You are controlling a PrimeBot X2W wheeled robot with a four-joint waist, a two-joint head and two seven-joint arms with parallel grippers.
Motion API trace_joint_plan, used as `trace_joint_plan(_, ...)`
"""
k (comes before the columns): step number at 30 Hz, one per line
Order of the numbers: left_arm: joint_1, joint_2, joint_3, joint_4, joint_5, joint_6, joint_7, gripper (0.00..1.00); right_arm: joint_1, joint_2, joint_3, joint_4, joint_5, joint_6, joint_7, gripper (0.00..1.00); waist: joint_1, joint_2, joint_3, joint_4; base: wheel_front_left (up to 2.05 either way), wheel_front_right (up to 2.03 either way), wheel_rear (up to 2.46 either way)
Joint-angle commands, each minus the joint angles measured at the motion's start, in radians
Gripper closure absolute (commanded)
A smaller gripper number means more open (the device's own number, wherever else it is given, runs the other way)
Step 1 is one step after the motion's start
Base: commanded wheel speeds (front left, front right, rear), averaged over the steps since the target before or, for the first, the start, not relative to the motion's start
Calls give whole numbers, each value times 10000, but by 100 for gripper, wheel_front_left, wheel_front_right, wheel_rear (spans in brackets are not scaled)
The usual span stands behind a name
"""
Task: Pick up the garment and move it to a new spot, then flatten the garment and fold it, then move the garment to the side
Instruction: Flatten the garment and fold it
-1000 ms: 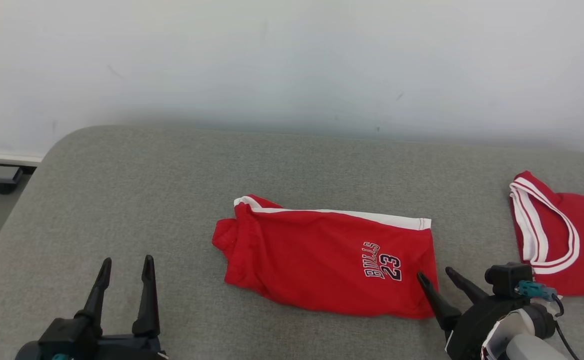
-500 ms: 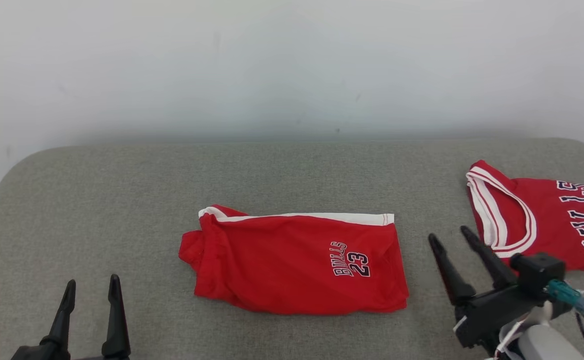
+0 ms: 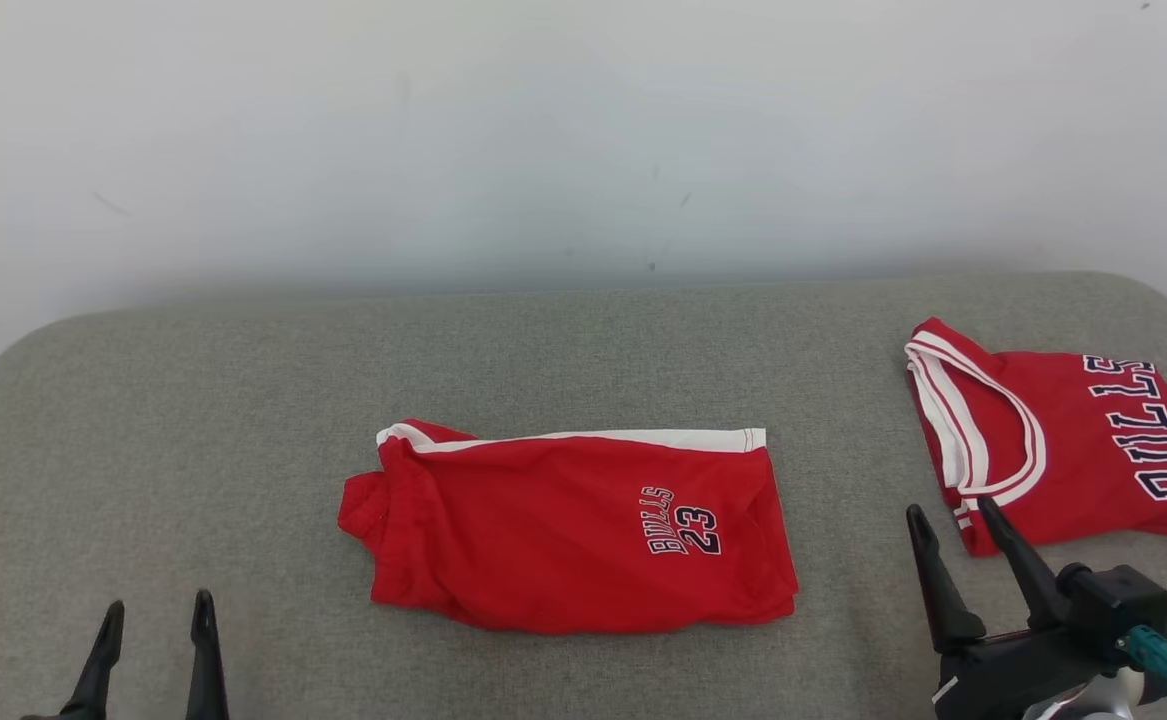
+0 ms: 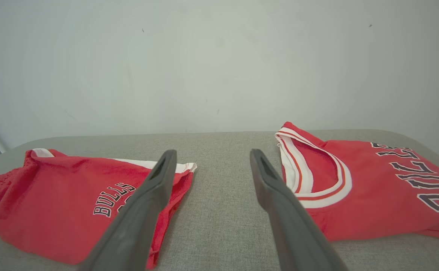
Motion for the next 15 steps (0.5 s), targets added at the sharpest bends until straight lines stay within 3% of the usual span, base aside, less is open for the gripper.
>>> trace_joint_plan(1,168,272,-12,40,223,60,165,0,48,73,-28,18,-181,-7,76,0,0,0,-15,-36,0,0,0)
trace_joint_plan(10,386,827,-145,-149,258,-288,768,0,65,261,-41,-156,-440,-7,621,0,0,0,-41,17,0,0,0)
trace_joint_plan(15,410,944,-96,-304,227,-216,791,0,119,309,-68,-230,-454,-7,682,0,0,0,-69,102,0,0,0)
